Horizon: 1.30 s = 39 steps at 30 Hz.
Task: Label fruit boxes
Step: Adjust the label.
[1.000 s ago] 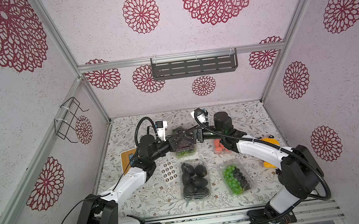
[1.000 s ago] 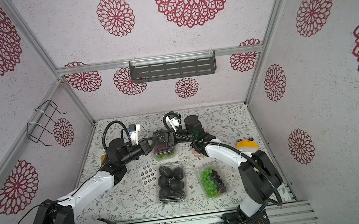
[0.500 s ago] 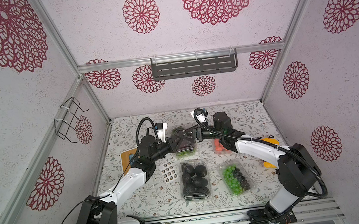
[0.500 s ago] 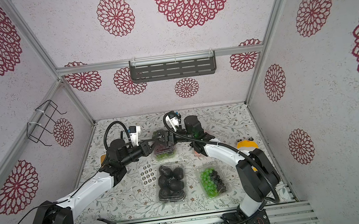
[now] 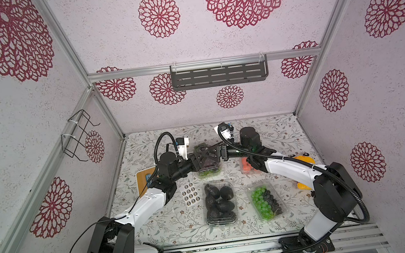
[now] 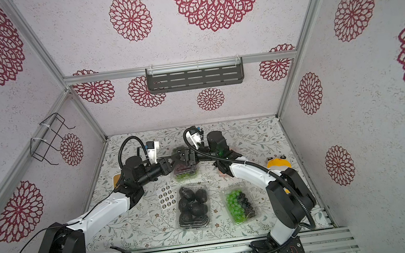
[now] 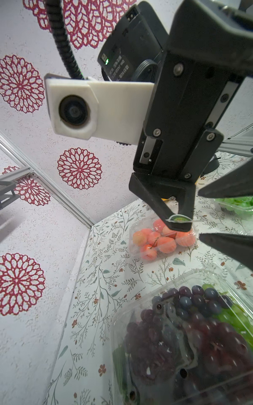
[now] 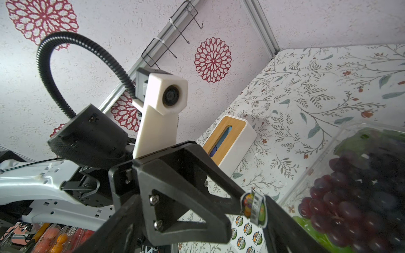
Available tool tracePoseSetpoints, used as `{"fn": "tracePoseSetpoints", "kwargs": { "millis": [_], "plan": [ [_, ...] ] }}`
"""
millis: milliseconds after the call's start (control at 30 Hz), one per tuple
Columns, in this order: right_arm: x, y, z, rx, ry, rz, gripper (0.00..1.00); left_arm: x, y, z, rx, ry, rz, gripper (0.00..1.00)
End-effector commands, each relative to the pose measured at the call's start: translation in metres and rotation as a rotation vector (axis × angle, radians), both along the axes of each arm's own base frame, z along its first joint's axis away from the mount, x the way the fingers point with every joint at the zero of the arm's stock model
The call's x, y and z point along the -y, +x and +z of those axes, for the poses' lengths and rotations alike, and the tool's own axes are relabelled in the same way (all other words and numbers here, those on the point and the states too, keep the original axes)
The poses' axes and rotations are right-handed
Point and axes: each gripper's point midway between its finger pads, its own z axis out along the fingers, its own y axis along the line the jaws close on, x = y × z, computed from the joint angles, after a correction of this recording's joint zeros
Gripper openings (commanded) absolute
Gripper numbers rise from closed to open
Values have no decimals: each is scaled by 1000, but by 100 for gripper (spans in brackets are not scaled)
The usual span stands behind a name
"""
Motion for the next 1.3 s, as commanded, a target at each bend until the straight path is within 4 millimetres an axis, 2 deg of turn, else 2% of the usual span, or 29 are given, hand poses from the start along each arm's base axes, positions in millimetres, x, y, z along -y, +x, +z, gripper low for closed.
{"fn": "tracePoseSetpoints", "kwargs": {
  "millis": [0,67,200,267,567,667,800,867,933,1067,1167,1267],
  "plan": [
    [-3,-4,18,62,20,19,86,2,5,16,45,-21,7,21],
    [-2,-4,18,64,19,16,86,1,5,17,47,-19,11,14],
    [-4,-5,17,64,14,21,85,1,5,15,39,-7,11,12],
    [-5,-5,16,63,13,22,85,2,5,15,37,-8,6,1],
    [-5,2,12,63,2,-9,86,4,-2,18,37,-37,-21,0],
    [0,10,10,61,1,-45,87,4,-6,22,40,-49,-39,0],
    [9,22,7,61,-10,-109,88,-1,-3,15,23,-21,-3,0],
    [16,28,5,66,-23,-148,89,-10,7,2,-8,32,69,0],
    [26,37,1,74,-59,-216,88,-19,23,-24,-93,126,143,0],
    [44,47,-7,111,-166,-323,84,-8,43,-57,-212,144,125,0],
    [50,48,-11,132,-227,-337,73,-5,58,-74,-253,172,142,0],
    [48,52,-23,110,-303,-315,53,-2,70,-91,-306,205,154,0]
  ]
}}
